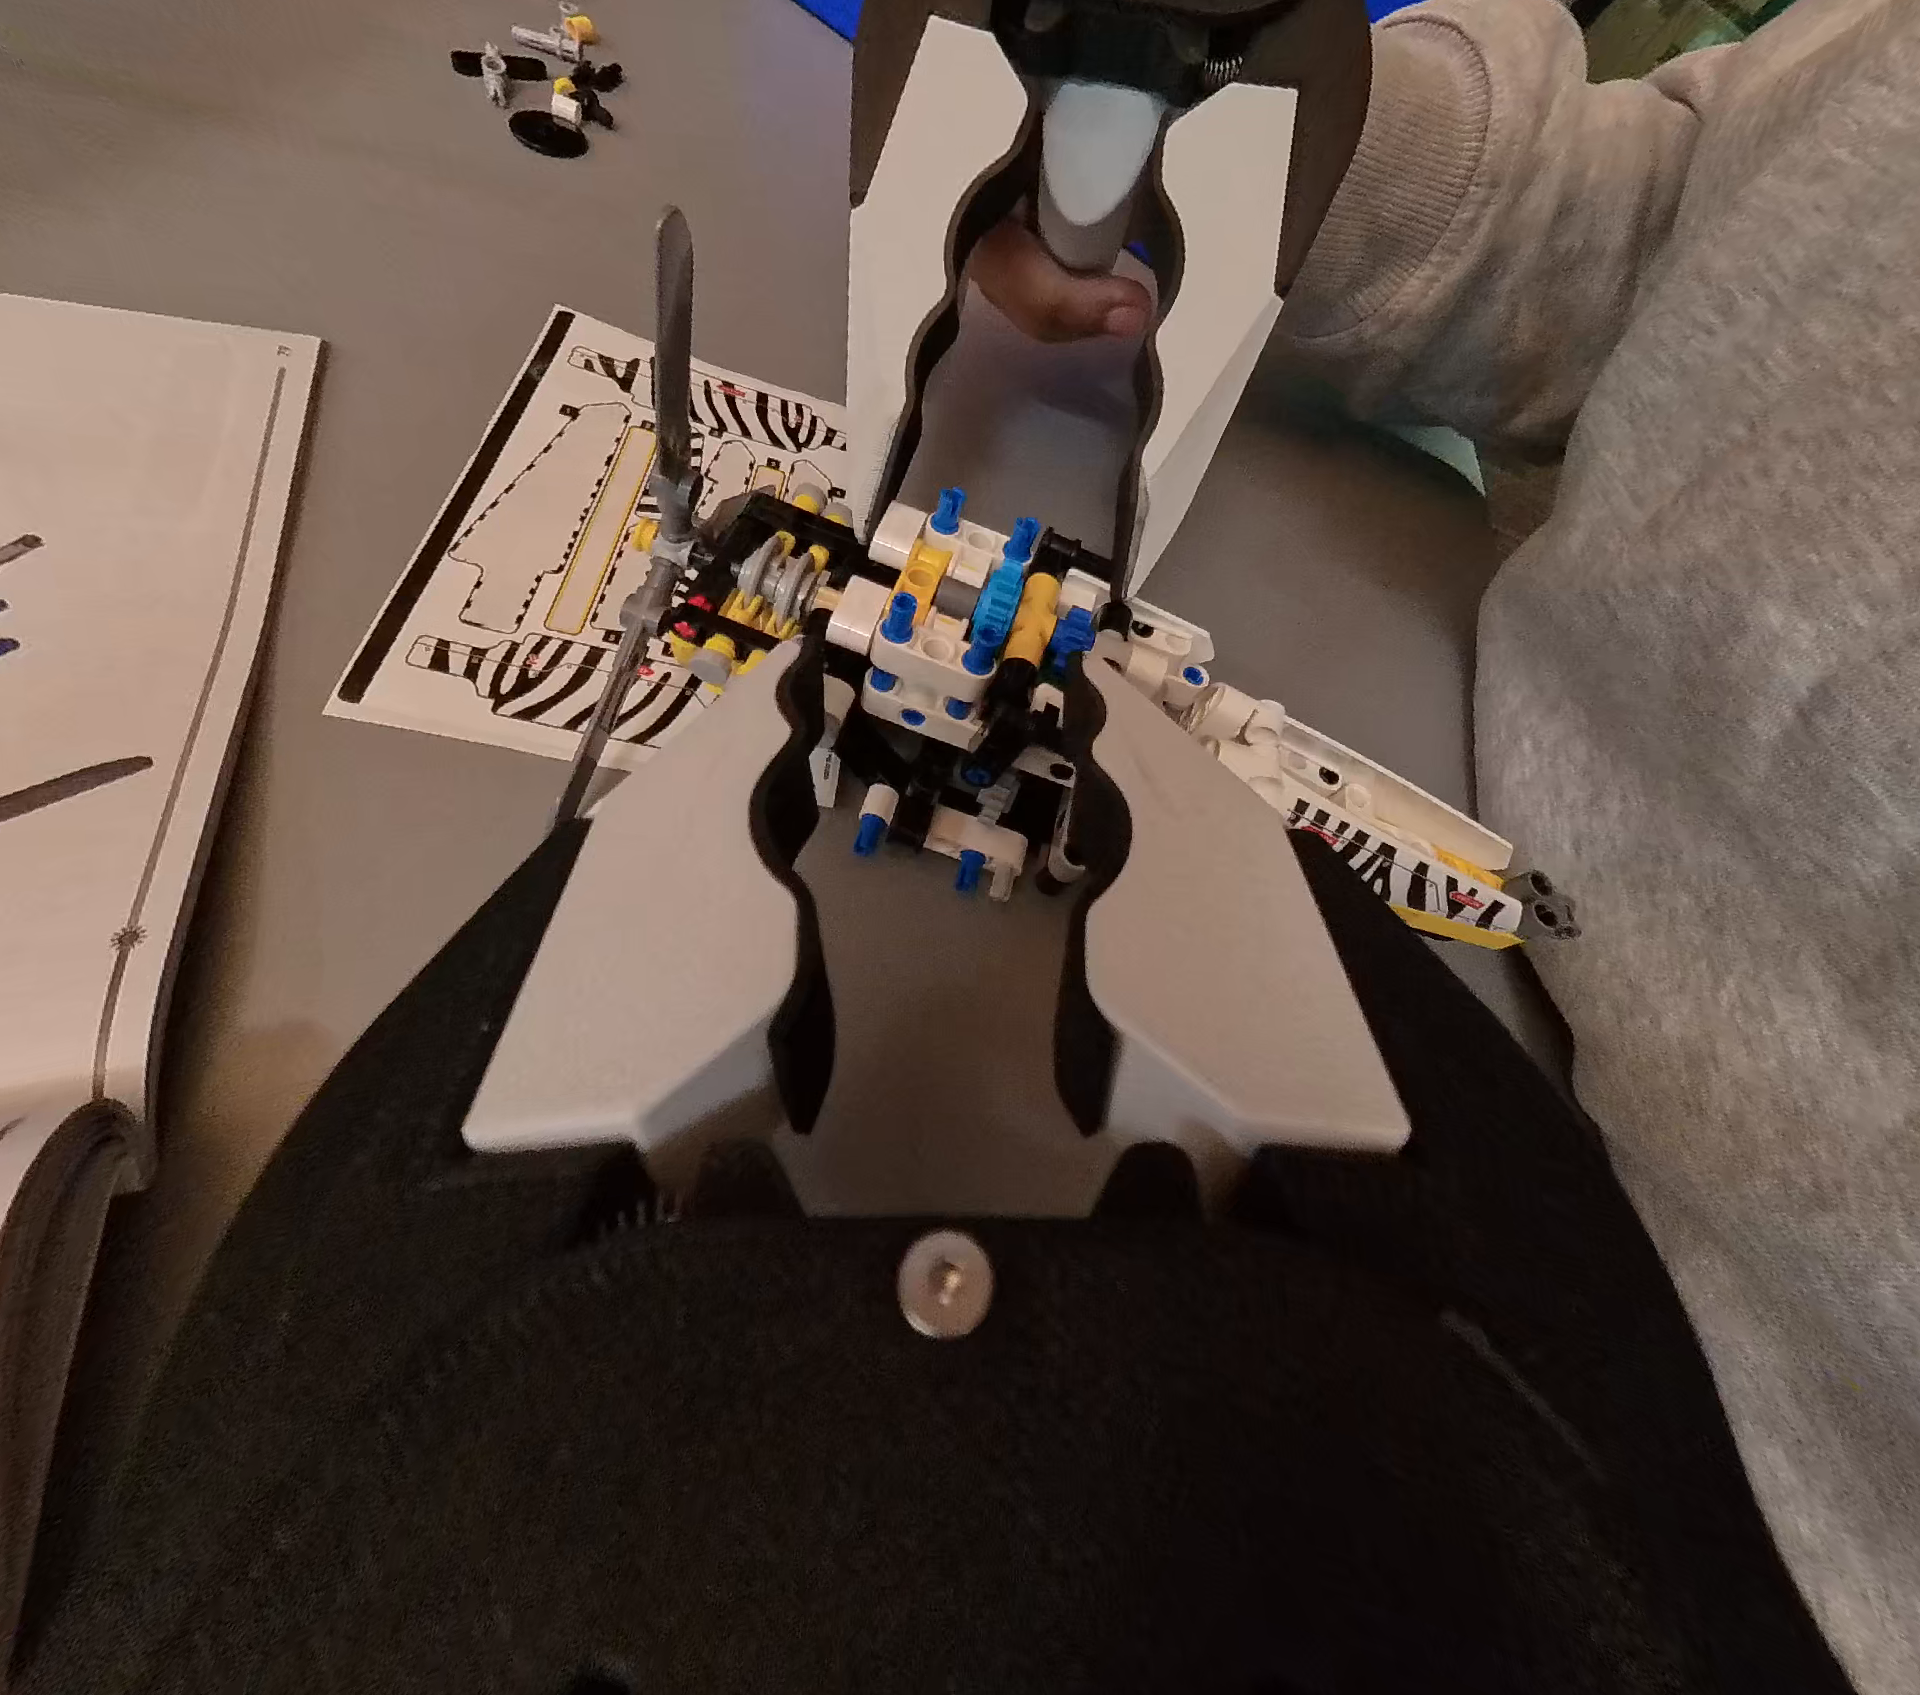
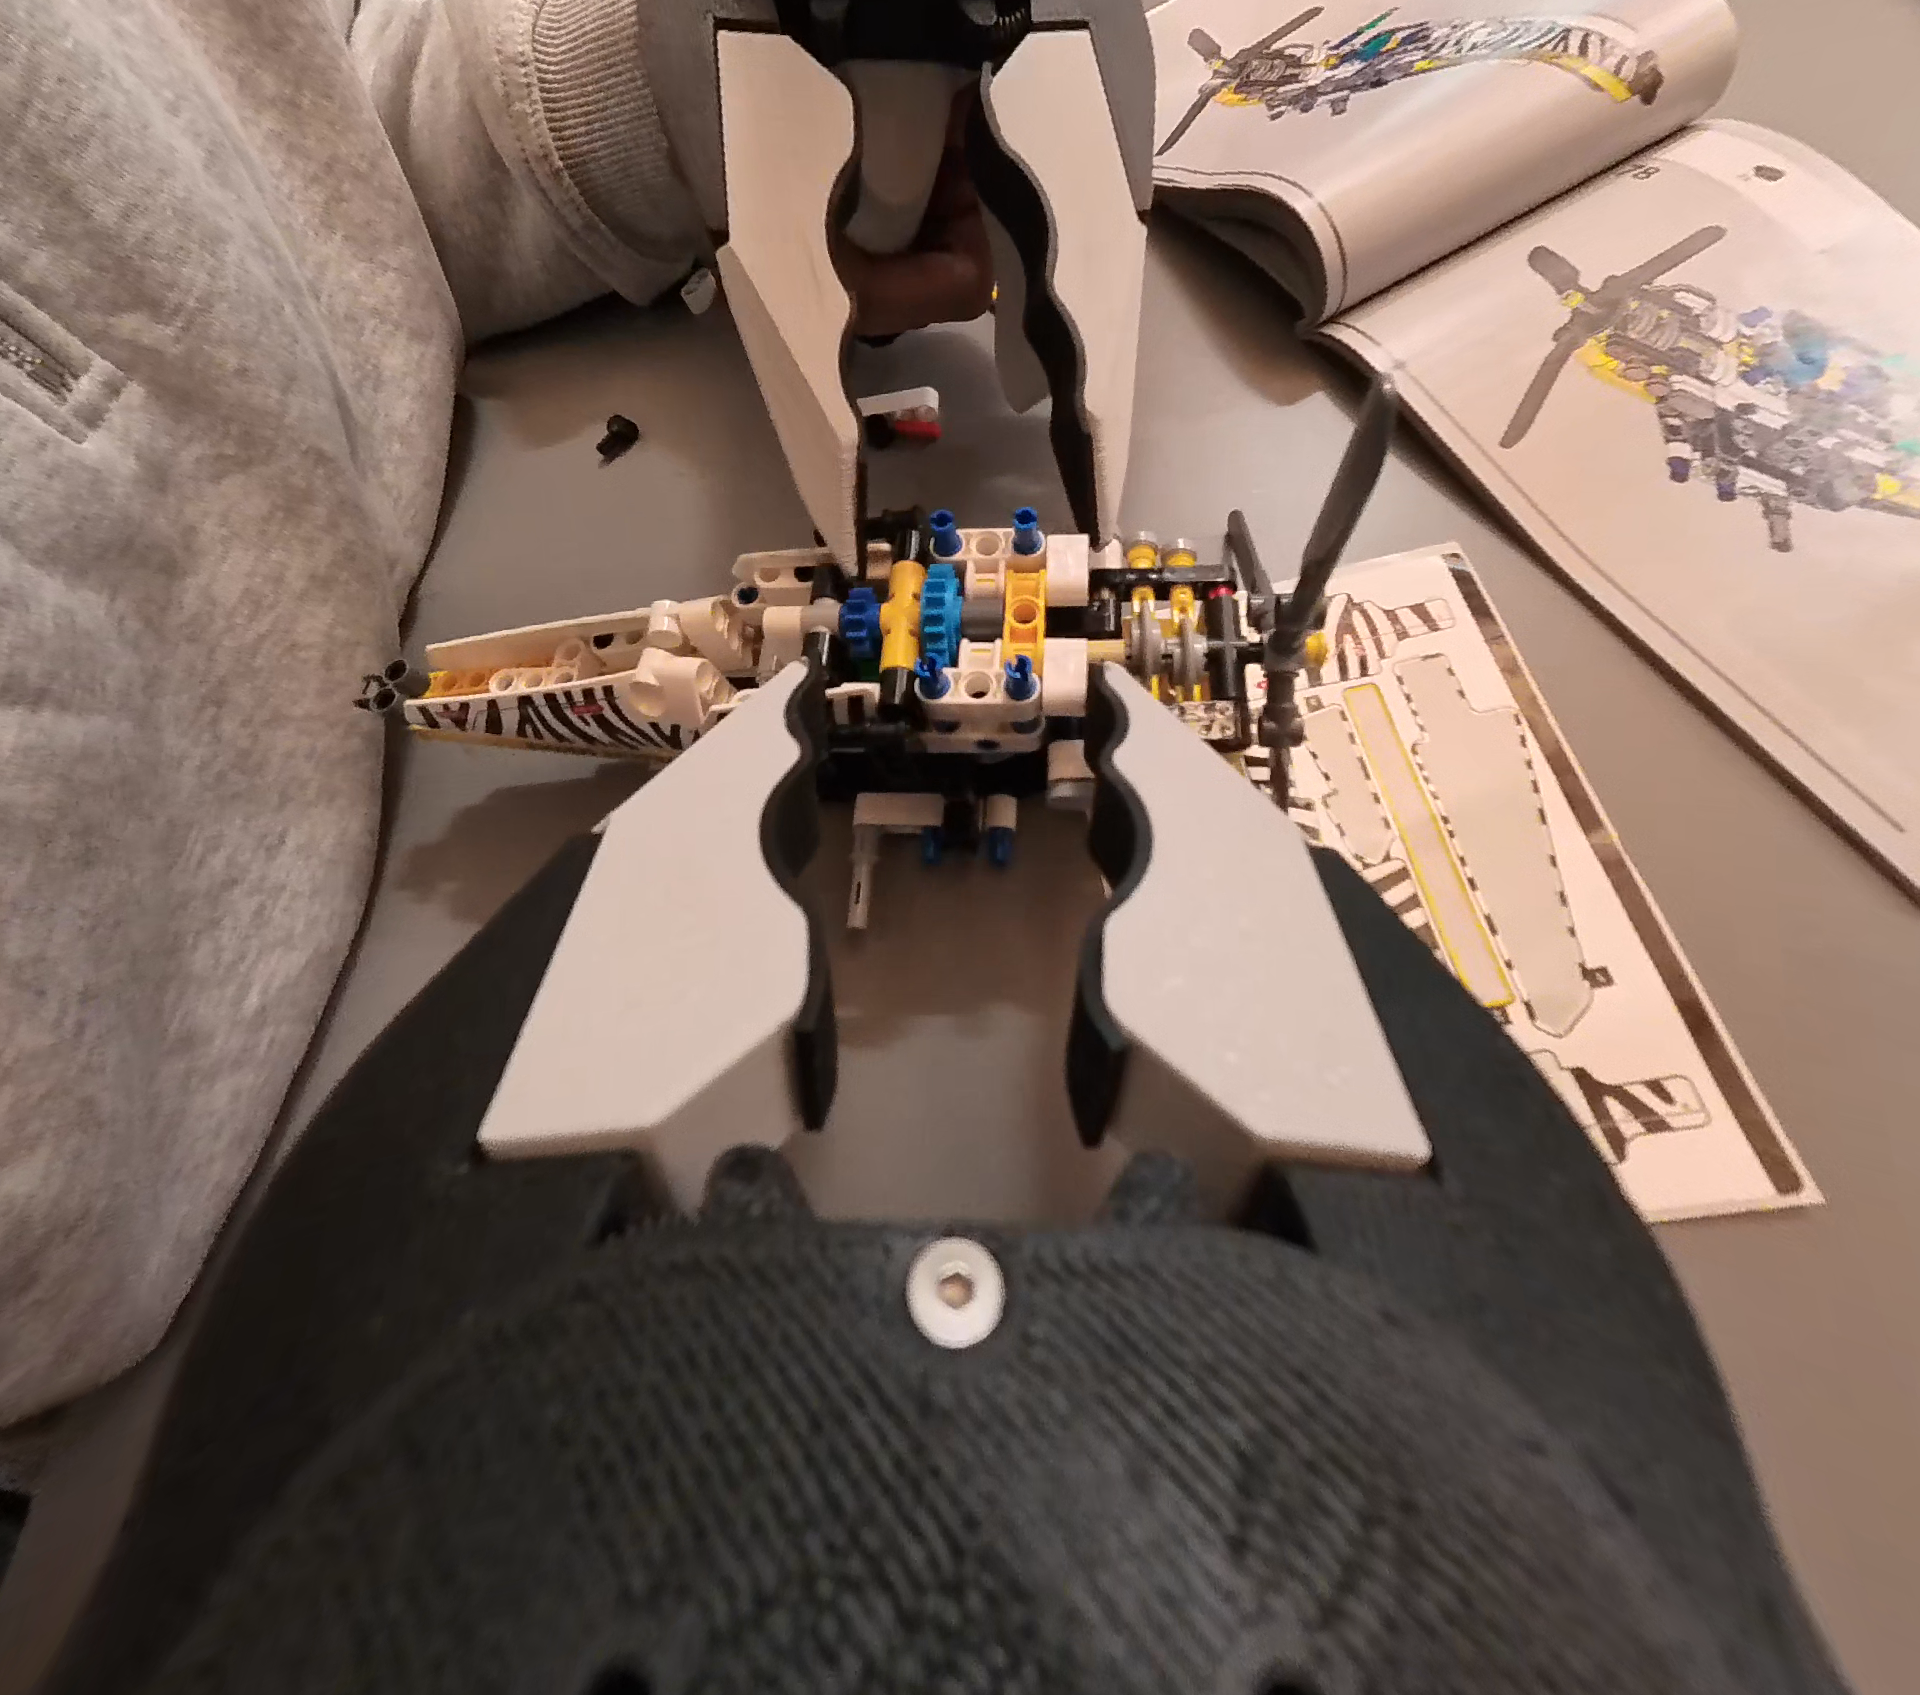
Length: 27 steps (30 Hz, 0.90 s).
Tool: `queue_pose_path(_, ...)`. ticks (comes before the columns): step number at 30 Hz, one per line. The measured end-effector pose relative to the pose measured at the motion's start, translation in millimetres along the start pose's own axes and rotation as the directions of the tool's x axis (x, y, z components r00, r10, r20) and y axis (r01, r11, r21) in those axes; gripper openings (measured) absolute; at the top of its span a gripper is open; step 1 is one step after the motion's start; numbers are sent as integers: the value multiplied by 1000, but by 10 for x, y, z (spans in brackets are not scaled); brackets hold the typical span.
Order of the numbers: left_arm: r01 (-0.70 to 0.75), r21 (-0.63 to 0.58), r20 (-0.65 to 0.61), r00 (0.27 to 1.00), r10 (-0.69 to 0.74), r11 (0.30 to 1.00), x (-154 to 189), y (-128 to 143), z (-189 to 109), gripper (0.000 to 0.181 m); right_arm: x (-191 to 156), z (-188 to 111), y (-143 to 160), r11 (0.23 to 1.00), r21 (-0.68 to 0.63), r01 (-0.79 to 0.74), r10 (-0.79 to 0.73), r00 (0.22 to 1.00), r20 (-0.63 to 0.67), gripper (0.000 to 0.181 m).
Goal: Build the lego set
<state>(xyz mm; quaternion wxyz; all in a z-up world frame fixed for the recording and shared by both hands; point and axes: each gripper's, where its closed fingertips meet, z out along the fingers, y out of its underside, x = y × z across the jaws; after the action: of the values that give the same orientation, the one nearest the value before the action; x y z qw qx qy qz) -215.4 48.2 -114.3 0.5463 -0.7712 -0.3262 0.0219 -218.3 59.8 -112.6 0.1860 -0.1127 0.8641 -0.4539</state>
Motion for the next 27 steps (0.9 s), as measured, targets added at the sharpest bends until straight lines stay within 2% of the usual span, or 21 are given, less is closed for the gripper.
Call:
queue_pose_path(9, 5, 5, -1, 1000, -5, 1000, 19, -11, -54, 46, 26, -40, -11, 999, 14, -29, 29, 999, -17, 54)
queue_pose_path(12, 82, 39, 0, 997, -83, 996, -38, -53, -126, 45, 31, -129, -81, 994, 77, -71, 74, 997, -34, 55)
queue_pose_path(15, 202, 69, -40, 979, -200, 977, -55, -92, -185, 46, 99, -220, -120, 974, 156, -167, 182, 979, -89, 52)
queue_pose_path(21, 441, 117, -166, 892, -420, 890, 9, -201, -226, 45, 251, -371, 7, 905, 282, -320, 394, 881, -264, 41)
queue_pose_path(24, 447, 140, -154, 892, -426, 884, 40, -193, -254, 44, 212, -394, 8, 830, 373, -415, 516, 825, -232, 41)
queue_pose_path(27, 428, 143, -82, 903, -421, 892, -22, -128, -251, 42, 174, -363, 13, 725, 433, -535, 635, 763, -120, 42)
